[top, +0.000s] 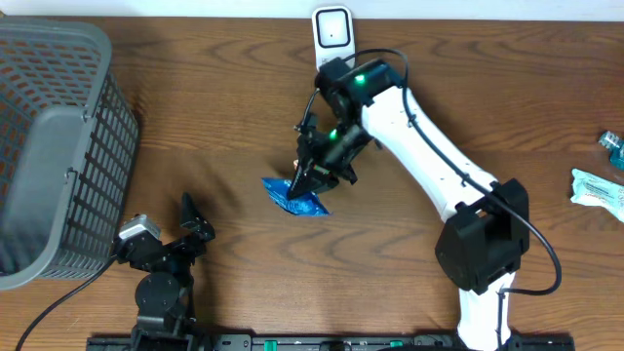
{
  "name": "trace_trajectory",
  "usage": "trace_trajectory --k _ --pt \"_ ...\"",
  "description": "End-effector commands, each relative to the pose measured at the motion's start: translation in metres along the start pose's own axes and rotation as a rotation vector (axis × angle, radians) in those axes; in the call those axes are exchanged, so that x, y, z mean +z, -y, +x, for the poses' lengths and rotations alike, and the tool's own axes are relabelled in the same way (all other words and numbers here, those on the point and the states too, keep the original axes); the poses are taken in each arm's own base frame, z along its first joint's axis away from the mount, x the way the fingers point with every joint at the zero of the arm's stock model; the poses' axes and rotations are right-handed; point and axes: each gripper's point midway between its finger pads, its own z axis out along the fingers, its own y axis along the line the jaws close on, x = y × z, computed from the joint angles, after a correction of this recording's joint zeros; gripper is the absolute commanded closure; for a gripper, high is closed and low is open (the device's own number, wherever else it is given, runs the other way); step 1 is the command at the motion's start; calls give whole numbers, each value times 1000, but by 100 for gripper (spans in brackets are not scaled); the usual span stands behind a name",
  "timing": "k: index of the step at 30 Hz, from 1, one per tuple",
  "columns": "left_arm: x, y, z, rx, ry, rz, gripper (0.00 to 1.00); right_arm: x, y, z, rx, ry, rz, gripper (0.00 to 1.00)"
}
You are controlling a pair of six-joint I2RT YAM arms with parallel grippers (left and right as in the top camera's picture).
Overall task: Scan the item barcode
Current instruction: 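Reach to the blue Oreo pack and grasp it with the right gripper, then lift the Oreo pack and hold it over the scanner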
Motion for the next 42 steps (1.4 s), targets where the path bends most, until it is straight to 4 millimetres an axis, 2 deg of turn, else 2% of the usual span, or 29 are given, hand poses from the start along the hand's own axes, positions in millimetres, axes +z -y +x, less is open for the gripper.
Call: trace_trajectory --k 1,5,10,14,20,26,33,38,42 --pt "2 -5 12 31 -20 -17 2 -4 -11 -3 28 -65 -165 99" --pt "2 -5 12 31 -20 -17 2 8 4 -19 142 -137 -264 99" --pt "2 -5 12 31 -20 -17 2 25 1 -36 330 -297 -536 99" --pt "2 -5 12 31 -20 -17 2 43 21 -48 536 -361 -504 99" --pt "2 -5 12 31 -21 -18 2 44 36 -67 515 -333 -528 99" --pt "2 -5 12 31 -21 -18 2 39 44 -72 516 -309 -520 99" --pt "2 -5 12 31 -20 -17 2 36 41 -71 538 -320 -536 99" --pt "2 -5 12 31 -20 -17 2 34 41 -66 600 -337 -529 99" --pt "2 -5 12 31 -20 -17 2 25 40 -54 607 -333 -543 99"
